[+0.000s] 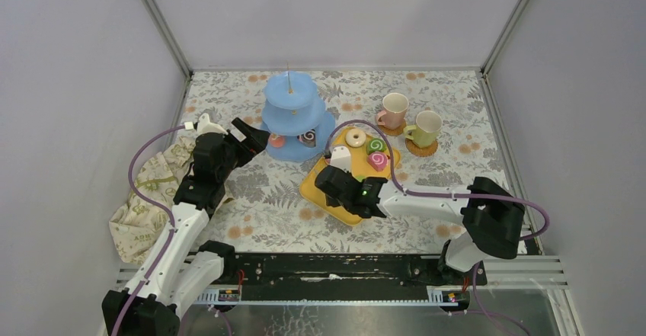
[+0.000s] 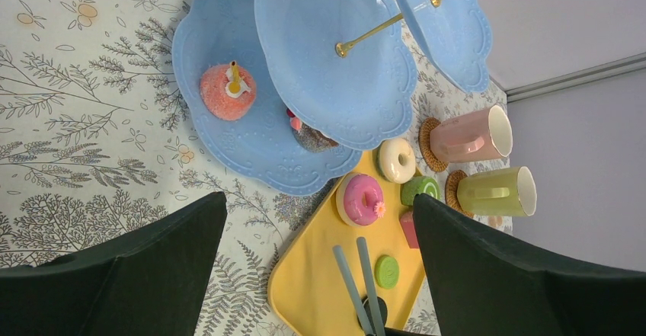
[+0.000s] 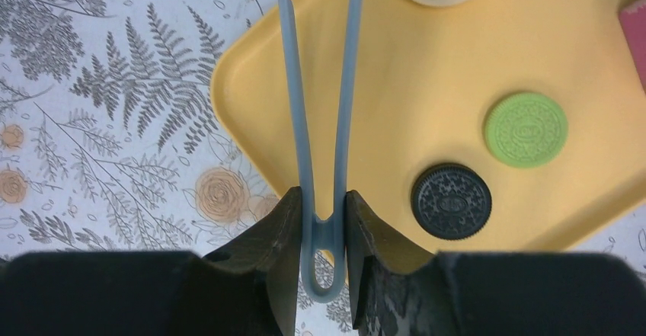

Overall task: Serve the afternoon tea
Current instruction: Place the desert on the desert table, then adjust the clamp on the tray.

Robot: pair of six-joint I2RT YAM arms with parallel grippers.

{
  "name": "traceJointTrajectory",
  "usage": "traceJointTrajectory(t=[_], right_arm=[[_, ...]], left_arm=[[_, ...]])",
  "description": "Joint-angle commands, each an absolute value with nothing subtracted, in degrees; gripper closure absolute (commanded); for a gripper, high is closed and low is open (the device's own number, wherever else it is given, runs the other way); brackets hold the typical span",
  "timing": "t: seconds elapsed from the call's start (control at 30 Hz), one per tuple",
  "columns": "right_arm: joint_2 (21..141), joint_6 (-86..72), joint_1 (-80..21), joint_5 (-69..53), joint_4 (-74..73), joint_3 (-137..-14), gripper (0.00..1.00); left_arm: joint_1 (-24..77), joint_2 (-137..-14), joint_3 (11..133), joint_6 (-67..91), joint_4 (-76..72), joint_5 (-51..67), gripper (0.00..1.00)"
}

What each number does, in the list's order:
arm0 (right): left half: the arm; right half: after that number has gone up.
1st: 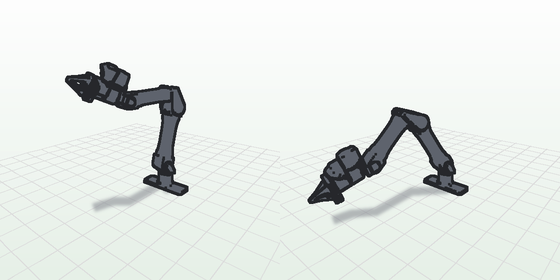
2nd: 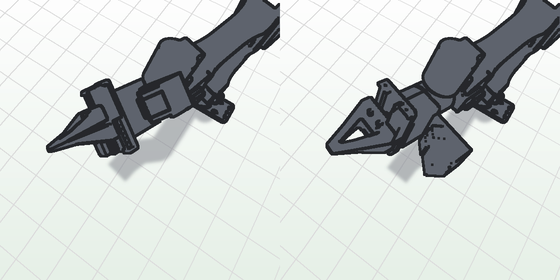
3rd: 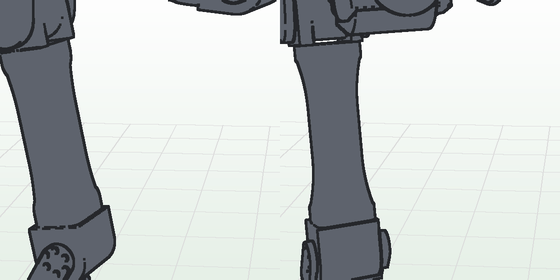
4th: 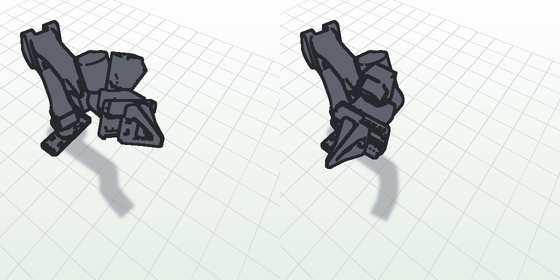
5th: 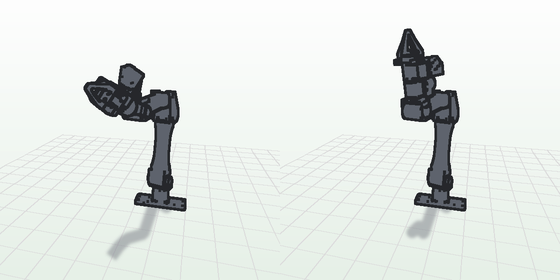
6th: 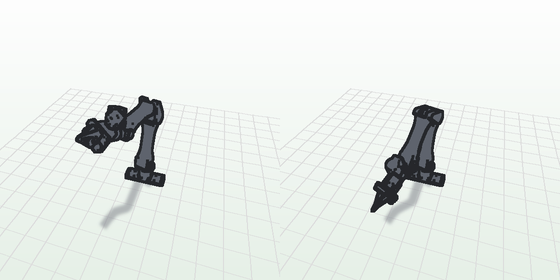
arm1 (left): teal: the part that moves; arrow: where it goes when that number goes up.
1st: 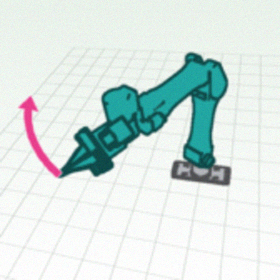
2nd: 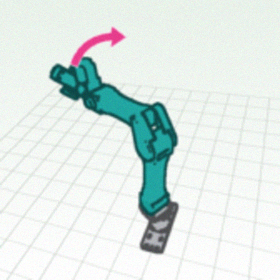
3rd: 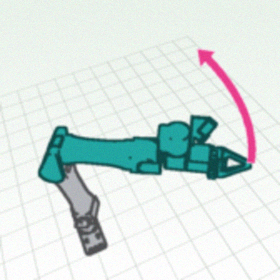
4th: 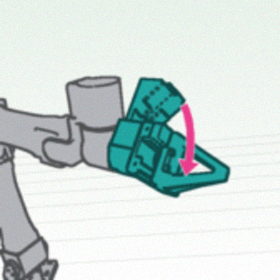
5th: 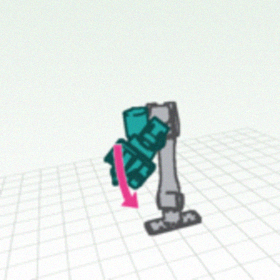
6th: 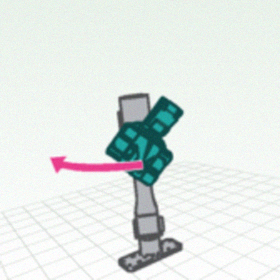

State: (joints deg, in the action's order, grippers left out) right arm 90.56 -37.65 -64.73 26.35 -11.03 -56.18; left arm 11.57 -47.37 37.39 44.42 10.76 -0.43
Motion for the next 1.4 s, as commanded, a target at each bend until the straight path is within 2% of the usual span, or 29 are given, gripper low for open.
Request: traceJointTrajectory(t=[0.0,1.1,1.37], right_arm=[[87.05,-40.25,-65.85,29.92,-8.88,-52.84,0.72],[90.87,-43.28,-68.58,33.37,11.18,-39.65,0.71],[93.56,-44.12,-68.72,34.34,12.29,-39.55,0.66]], left_arm=[[11.76,-46.65,37.31,44.03,9.05,-0.54,0.00],[11.78,-46.44,36.39,44.82,7.91,0.57,0.00],[11.78,-46.80,36.22,45.06,7.66,0.83,0.00]])
